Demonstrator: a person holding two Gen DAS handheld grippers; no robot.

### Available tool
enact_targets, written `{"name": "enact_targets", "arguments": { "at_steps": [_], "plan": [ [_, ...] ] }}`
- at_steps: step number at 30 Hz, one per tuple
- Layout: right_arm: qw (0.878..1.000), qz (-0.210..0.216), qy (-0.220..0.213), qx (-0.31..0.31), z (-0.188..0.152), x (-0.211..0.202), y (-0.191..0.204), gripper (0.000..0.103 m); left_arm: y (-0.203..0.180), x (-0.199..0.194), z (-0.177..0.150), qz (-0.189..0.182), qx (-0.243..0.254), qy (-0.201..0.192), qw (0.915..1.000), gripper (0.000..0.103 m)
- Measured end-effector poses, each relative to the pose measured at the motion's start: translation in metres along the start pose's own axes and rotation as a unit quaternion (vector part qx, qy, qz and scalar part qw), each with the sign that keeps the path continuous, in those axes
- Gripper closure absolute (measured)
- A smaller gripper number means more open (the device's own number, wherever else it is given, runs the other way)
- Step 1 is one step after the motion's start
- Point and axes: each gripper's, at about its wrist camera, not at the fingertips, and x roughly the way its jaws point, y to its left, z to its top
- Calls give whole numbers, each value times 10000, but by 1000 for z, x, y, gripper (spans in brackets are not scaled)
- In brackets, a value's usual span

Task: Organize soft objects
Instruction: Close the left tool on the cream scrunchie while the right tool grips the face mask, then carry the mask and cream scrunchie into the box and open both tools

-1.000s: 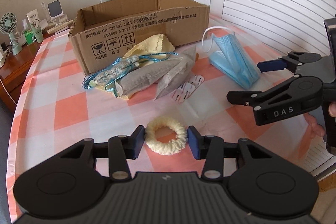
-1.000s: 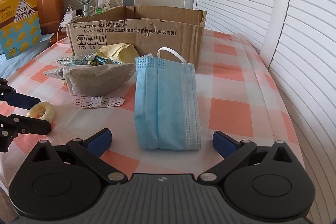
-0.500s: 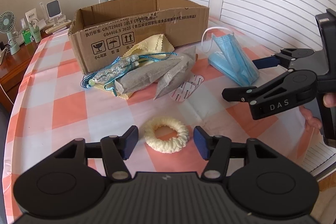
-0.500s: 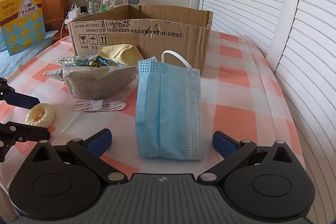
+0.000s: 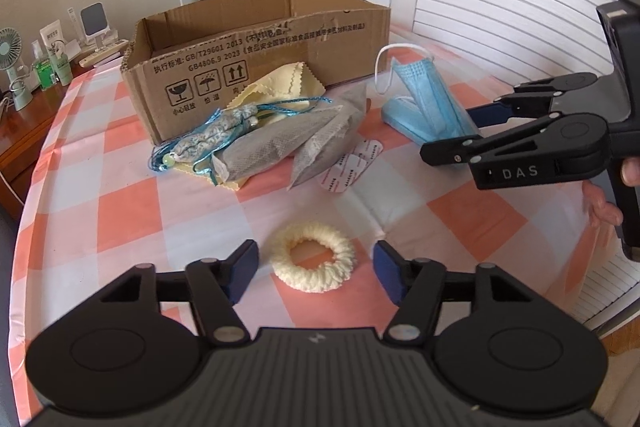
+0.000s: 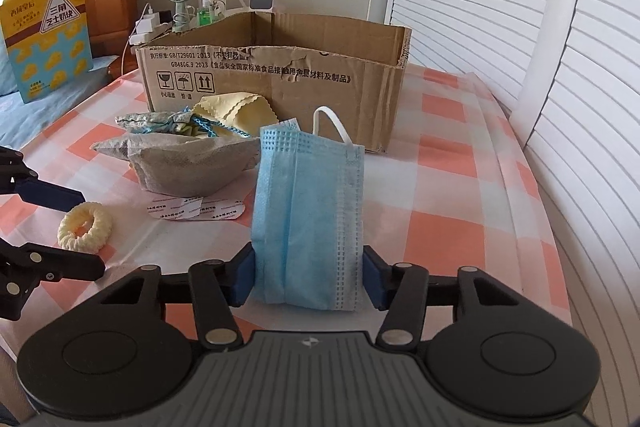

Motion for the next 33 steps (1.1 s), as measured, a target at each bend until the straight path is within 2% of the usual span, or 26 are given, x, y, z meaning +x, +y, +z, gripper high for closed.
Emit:
{"name": "enact_targets", "arguments": {
  "at_steps": [2, 6, 18, 33],
  "plan": [
    [10000, 24, 5, 37, 0, -2, -2, 50, 0, -1, 1, -65, -25, 30, 10000, 59],
    [10000, 37, -17, 46, -1, -8, -4, 52, -4, -4, 3, -55, 96, 64, 9999, 62],
    [9998, 66, -165, -92, 4, -41, -13, 55, 0, -30, 20, -119, 219, 27, 9997, 63],
    [9981, 143, -478, -372, 31, -76, -14, 58, 5, -50, 33, -46, 369, -120, 9992, 63]
  ]
}}
